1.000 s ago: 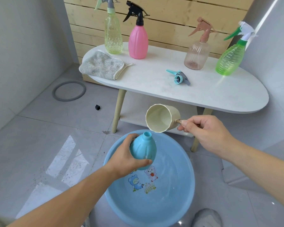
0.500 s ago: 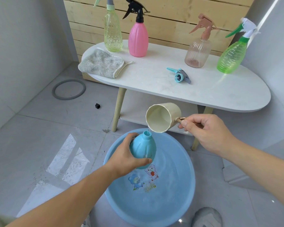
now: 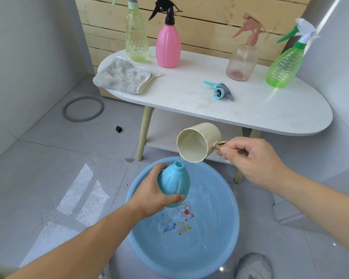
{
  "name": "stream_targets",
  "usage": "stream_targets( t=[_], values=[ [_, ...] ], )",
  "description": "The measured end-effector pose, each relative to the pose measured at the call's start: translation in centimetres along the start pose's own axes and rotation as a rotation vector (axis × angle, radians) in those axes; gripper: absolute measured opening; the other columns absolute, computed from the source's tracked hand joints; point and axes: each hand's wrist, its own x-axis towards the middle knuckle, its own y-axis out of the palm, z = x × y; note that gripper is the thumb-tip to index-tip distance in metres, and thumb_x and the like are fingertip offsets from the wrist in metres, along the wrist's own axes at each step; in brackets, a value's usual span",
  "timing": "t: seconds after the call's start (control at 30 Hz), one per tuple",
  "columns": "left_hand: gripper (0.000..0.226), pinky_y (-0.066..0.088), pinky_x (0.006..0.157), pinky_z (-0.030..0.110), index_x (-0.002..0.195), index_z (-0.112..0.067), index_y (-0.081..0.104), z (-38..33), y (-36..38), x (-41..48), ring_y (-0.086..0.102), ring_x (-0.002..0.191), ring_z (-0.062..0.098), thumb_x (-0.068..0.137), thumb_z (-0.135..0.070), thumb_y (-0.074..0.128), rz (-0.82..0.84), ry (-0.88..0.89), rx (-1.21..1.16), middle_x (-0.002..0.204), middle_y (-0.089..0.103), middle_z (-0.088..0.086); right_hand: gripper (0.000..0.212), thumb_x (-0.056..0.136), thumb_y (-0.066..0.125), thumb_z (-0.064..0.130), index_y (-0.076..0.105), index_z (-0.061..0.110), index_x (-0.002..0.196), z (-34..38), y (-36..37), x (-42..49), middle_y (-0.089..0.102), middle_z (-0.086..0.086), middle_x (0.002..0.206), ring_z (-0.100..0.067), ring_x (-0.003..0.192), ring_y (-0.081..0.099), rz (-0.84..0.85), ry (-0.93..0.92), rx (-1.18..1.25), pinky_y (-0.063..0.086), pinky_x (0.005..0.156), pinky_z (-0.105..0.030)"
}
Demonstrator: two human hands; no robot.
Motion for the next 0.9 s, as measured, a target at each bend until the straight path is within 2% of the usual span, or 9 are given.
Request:
stream_targets(
  t=[0.17, 0.3, 0.47, 0.6, 0.7, 0.77, 0.83, 0.9],
  values=[
    [0.084, 0.063, 0.079, 0.033, 0.132, -0.038, 0.044, 0.2, 0.0, 0.1, 0.065, 0.104, 0.01, 0.066, -0.027, 0.096, -0.002, 0.01, 0.016, 0.119, 0.059, -0.012, 0.014, 0.091, 0.066, 0.024, 0.076, 0.023, 0.082, -0.3, 0.1, 0.2, 0.075, 0.011, 0.091, -0.003, 0.094, 0.066, 0.001, -0.018, -0.007, 0.05, 0.084, -0.022],
    [0.083, 0.063, 0.076, 0.03, 0.131, -0.039, 0.044, 0.2, 0.0, 0.1, 0.066, 0.103, 0.011, 0.066, -0.027, 0.096, -0.005, 0.013, 0.016, 0.118, 0.06, -0.012, 0.015, 0.091, 0.066, 0.023, 0.075, 0.026, 0.079, -0.4, 0.2, 0.2, 0.075, 0.012, 0.089, -0.003, 0.094, 0.066, 0.001, -0.033, 0.006, 0.051, 0.085, -0.025],
    [0.085, 0.064, 0.077, 0.035, 0.131, -0.039, 0.045, 0.5, 0.0, 0.3, 0.066, 0.104, 0.012, 0.063, -0.03, 0.096, -0.005, 0.011, 0.006, 0.119, 0.06, -0.011, 0.016, 0.091, 0.066, 0.026, 0.075, 0.028, 0.078, -0.8, 0.3, 0.4, 0.074, 0.013, 0.088, -0.001, 0.086, 0.066, 0.009, 0.006, 0.016, 0.05, 0.081, -0.022],
    [0.086, 0.061, 0.08, 0.028, 0.131, -0.039, 0.045, 0.9, -0.1, 0.4, 0.065, 0.105, 0.01, 0.061, -0.032, 0.096, -0.022, 0.023, 0.013, 0.119, 0.061, -0.011, 0.02, 0.092, 0.066, 0.026, 0.072, 0.03, 0.073, -1.7, 0.4, 0.5, 0.073, 0.014, 0.083, 0.005, 0.078, 0.063, 0.016, 0.041, -0.019, 0.044, 0.073, -0.013],
    [0.084, 0.061, 0.081, 0.03, 0.129, -0.039, 0.046, 1.0, -0.2, 0.5, 0.065, 0.105, 0.011, 0.062, -0.032, 0.096, -0.033, 0.027, 0.021, 0.118, 0.061, -0.012, 0.023, 0.093, 0.065, 0.026, 0.07, 0.032, 0.071, -2.4, 0.4, 0.4, 0.071, 0.013, 0.084, 0.003, 0.08, 0.063, 0.021, 0.043, -0.055, 0.044, 0.074, -0.019],
    [0.083, 0.062, 0.081, 0.032, 0.129, -0.039, 0.046, 0.9, -0.3, 0.6, 0.066, 0.104, 0.011, 0.064, -0.029, 0.096, -0.035, 0.023, 0.018, 0.117, 0.061, -0.012, 0.024, 0.093, 0.064, 0.025, 0.07, 0.034, 0.072, -2.9, 0.3, 0.4, 0.07, 0.013, 0.087, -0.002, 0.089, 0.063, 0.02, 0.01, -0.101, 0.047, 0.081, -0.027],
    [0.083, 0.061, 0.084, 0.033, 0.129, -0.039, 0.046, 0.9, -0.3, 0.6, 0.066, 0.105, 0.011, 0.065, -0.027, 0.096, -0.043, 0.025, 0.02, 0.117, 0.061, -0.012, 0.02, 0.092, 0.065, 0.023, 0.072, 0.029, 0.074, -3.1, 0.0, 0.3, 0.07, 0.011, 0.089, -0.012, 0.097, 0.061, 0.027, -0.042, -0.173, 0.049, 0.088, -0.036],
    [0.082, 0.06, 0.085, 0.033, 0.129, -0.04, 0.045, 0.7, -0.2, 0.7, 0.065, 0.105, 0.01, 0.065, -0.026, 0.096, -0.048, 0.028, 0.027, 0.117, 0.061, -0.013, 0.015, 0.091, 0.067, 0.02, 0.074, 0.021, 0.078, -3.3, -0.3, 0.3, 0.069, 0.011, 0.09, -0.018, 0.096, 0.059, 0.024, -0.11, -0.26, 0.048, 0.088, -0.04]
  ],
)
